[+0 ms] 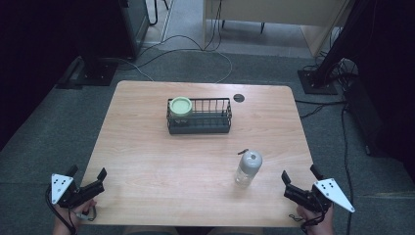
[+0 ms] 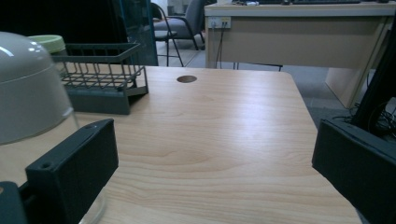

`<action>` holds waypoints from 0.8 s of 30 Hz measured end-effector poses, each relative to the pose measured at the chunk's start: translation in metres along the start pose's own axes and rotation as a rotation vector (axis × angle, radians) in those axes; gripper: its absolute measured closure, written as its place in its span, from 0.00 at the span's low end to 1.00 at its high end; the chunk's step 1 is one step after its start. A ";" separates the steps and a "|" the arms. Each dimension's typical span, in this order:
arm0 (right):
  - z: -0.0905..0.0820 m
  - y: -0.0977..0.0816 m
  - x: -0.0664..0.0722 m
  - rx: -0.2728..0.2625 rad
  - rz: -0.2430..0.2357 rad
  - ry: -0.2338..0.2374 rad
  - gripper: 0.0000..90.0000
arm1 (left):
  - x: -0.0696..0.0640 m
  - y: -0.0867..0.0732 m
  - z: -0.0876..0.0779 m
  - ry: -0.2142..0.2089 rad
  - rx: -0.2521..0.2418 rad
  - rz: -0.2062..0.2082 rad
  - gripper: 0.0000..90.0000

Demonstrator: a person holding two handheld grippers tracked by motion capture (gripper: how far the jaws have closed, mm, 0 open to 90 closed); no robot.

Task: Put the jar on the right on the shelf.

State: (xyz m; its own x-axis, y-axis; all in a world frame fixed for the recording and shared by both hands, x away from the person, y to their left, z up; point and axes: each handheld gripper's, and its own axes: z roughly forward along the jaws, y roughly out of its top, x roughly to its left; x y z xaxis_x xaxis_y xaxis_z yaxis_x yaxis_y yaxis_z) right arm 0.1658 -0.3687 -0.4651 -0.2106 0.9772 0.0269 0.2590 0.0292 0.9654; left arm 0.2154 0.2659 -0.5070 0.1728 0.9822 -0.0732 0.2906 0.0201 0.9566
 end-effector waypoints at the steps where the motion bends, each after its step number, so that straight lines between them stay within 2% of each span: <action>1: 0.001 0.000 0.002 0.001 -0.002 0.005 0.00 | 0.000 0.000 0.000 0.000 0.001 0.002 0.00; 2: 0.001 0.000 0.002 0.001 -0.002 0.005 0.00 | 0.000 0.000 0.000 0.000 0.001 0.002 0.00; 3: 0.002 -0.002 0.009 0.007 -0.006 0.029 0.00 | 0.000 0.000 0.000 0.000 0.001 0.002 0.00; 6: 0.003 -0.002 0.011 0.007 -0.008 0.033 0.00 | 0.000 0.000 0.000 0.001 0.001 0.002 0.00; 7: 0.004 -0.003 0.017 0.011 -0.018 0.052 0.00 | 0.000 0.000 0.000 0.001 0.001 0.002 0.00; 9: 0.004 -0.003 0.017 0.011 -0.018 0.052 0.00 | 0.000 0.000 0.000 0.002 0.001 0.003 0.00; 13: 0.004 -0.003 0.023 0.010 -0.021 0.071 0.00 | -0.001 0.000 0.000 0.004 0.003 0.004 0.00; 14: 0.005 -0.002 0.029 0.010 -0.026 0.085 0.00 | -0.001 0.000 0.000 0.004 0.003 0.004 0.00; 21: 0.005 -0.002 0.036 0.008 -0.025 0.111 0.00 | -0.001 0.000 0.001 0.006 0.005 0.007 0.00; 22: 0.006 -0.002 0.042 0.010 -0.029 0.129 0.00 | -0.001 0.000 0.001 0.006 0.005 0.007 0.00; 24: 0.006 -0.002 0.042 0.010 -0.029 0.129 0.00 | -0.001 0.000 0.001 0.006 0.005 0.007 0.00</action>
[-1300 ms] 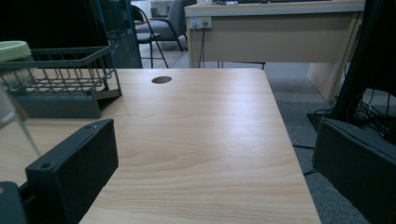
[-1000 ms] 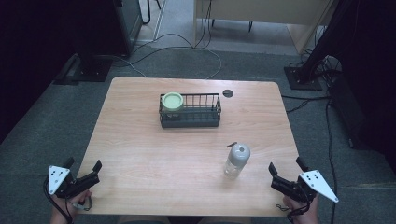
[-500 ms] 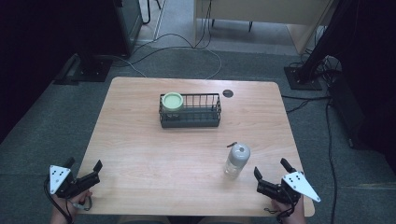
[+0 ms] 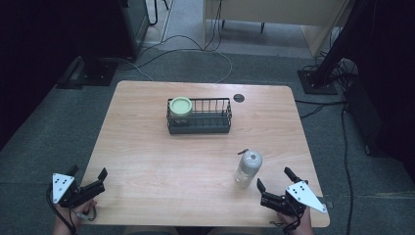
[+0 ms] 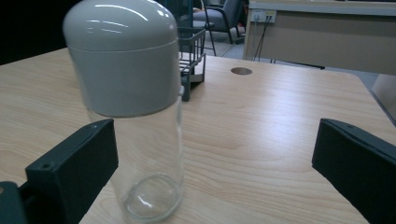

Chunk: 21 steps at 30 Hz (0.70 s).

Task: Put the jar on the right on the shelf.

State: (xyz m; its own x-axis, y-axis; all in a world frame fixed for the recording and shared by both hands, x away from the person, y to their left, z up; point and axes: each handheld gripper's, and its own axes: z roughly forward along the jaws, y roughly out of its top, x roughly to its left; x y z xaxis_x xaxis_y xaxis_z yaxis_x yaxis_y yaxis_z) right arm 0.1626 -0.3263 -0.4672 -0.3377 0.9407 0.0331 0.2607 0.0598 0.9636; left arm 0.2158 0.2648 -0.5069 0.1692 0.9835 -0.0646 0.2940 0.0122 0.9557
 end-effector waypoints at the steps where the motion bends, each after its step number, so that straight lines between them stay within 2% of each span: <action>1: 0.000 0.000 0.000 0.000 0.000 0.000 0.00 | 0.000 0.000 0.000 0.000 0.000 0.000 0.00; 6: 0.005 -0.002 0.009 0.015 -0.013 0.022 0.01 | 0.000 0.000 0.000 0.002 -0.001 -0.006 0.00; 7: 0.009 -0.002 0.017 0.018 -0.027 0.042 0.01 | 0.000 0.000 0.000 0.002 -0.001 -0.006 0.00; 10: 0.009 -0.002 0.017 0.018 -0.027 0.042 0.01 | 0.001 0.000 0.000 0.003 -0.003 -0.008 0.00; 12: 0.012 -0.002 0.020 0.021 -0.026 0.034 0.01 | 0.001 0.000 -0.001 0.004 -0.003 -0.010 0.00; 13: 0.021 -0.002 0.022 0.041 -0.007 -0.001 0.01 | 0.001 0.000 -0.001 0.004 -0.003 -0.010 0.00; 16: 0.021 -0.002 0.022 0.041 -0.007 -0.001 0.01 | 0.001 0.000 -0.001 0.003 -0.003 -0.012 0.00; 18: 0.026 -0.002 0.023 0.051 -0.003 -0.002 0.03 | 0.001 0.000 -0.001 0.002 -0.002 -0.010 0.00; 19: 0.031 -0.002 0.027 0.055 -0.017 -0.006 0.03 | 0.001 0.000 -0.001 0.002 -0.002 -0.010 0.00; 21: 0.031 -0.002 0.027 0.055 -0.017 -0.006 0.06 | 0.001 0.000 0.000 0.000 0.000 -0.009 0.00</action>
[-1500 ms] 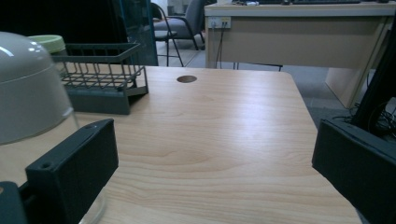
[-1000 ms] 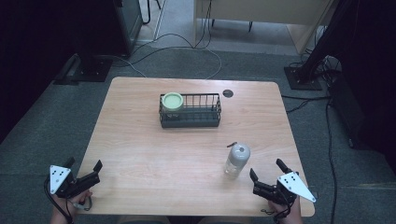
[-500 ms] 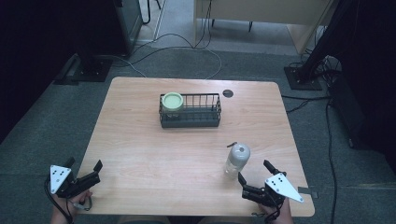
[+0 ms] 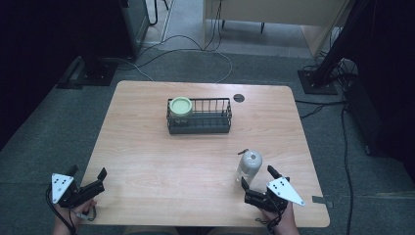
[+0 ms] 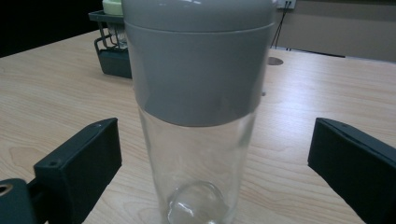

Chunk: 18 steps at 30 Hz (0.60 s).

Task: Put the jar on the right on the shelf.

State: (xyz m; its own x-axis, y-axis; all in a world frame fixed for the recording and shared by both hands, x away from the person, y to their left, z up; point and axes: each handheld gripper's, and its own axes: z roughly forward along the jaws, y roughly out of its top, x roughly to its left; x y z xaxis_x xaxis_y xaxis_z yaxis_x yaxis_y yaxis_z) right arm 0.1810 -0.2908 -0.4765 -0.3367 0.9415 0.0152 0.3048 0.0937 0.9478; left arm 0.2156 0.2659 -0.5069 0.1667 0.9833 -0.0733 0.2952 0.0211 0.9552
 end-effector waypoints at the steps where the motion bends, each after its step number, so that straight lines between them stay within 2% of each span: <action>1: 0.005 0.001 0.003 0.007 0.014 -0.012 0.06 | 0.000 0.000 0.000 0.000 0.000 0.000 0.00; 2: 0.005 0.001 0.003 0.007 0.014 -0.012 0.10 | 0.000 0.000 0.000 -0.001 0.000 -0.001 0.00; 11: 0.016 0.004 0.010 0.022 0.038 -0.037 0.17 | 0.001 0.000 0.000 -0.008 0.003 -0.003 0.00; 12: 0.018 0.004 0.012 0.015 0.059 -0.058 0.17 | 0.001 0.000 0.000 -0.008 0.003 -0.003 0.00; 13: 0.018 0.004 0.012 0.015 0.059 -0.058 0.23 | 0.001 0.000 0.000 -0.008 0.003 -0.003 0.00; 17: 0.021 0.005 0.013 0.015 0.069 -0.066 0.26 | 0.001 0.000 0.000 -0.011 0.003 -0.004 0.00; 18: 0.022 0.005 0.015 0.024 0.076 -0.071 0.31 | 0.001 0.000 0.000 -0.013 0.003 -0.006 0.00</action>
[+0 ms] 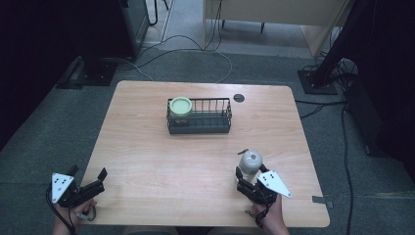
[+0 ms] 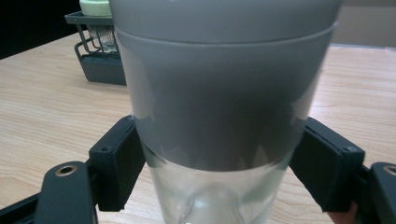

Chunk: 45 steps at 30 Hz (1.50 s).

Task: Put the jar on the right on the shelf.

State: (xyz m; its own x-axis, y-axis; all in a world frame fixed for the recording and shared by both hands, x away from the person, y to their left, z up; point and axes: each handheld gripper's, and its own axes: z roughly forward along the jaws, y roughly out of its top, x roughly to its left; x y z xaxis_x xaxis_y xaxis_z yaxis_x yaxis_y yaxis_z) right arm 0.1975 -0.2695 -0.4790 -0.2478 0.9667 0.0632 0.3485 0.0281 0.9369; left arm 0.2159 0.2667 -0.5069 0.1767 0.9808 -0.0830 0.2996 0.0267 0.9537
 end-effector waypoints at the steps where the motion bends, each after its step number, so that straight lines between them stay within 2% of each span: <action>1: 0.000 0.000 0.000 0.000 0.000 0.000 0.31 | 0.000 0.000 0.000 0.000 0.000 0.000 0.00; 9: 0.001 0.000 0.000 0.009 -0.008 0.000 0.33 | 0.000 0.000 0.000 -0.001 0.001 -0.003 0.00; 10: 0.000 0.000 0.001 0.006 -0.022 0.003 0.33 | 0.000 0.000 0.000 -0.001 0.001 -0.003 0.00; 18: 0.003 0.006 0.002 0.021 -0.016 0.009 0.33 | 0.001 0.000 0.000 -0.001 0.000 -0.009 0.00; 27: 0.008 0.026 0.005 0.017 -0.008 0.042 0.33 | 0.001 0.000 0.000 -0.003 -0.002 -0.011 0.00; 35: 0.013 0.036 0.007 0.021 -0.011 0.053 0.33 | 0.001 0.000 0.000 -0.004 -0.003 -0.015 0.00; 36: 0.016 0.042 0.008 0.019 -0.015 0.062 0.33 | 0.001 0.000 0.000 -0.004 -0.003 -0.015 0.00; 45: 0.022 0.052 0.011 0.013 -0.021 0.075 0.33 | 0.002 0.000 0.000 -0.005 -0.003 -0.016 0.00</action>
State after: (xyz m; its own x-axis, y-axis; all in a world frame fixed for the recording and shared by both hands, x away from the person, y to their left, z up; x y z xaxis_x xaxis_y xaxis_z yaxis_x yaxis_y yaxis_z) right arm 0.2327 -0.2517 -0.4371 -0.3217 0.9443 0.0693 0.3541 0.0521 0.9338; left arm 0.2160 0.2683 -0.5070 0.1766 0.9792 -0.1001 0.2997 0.0434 0.9530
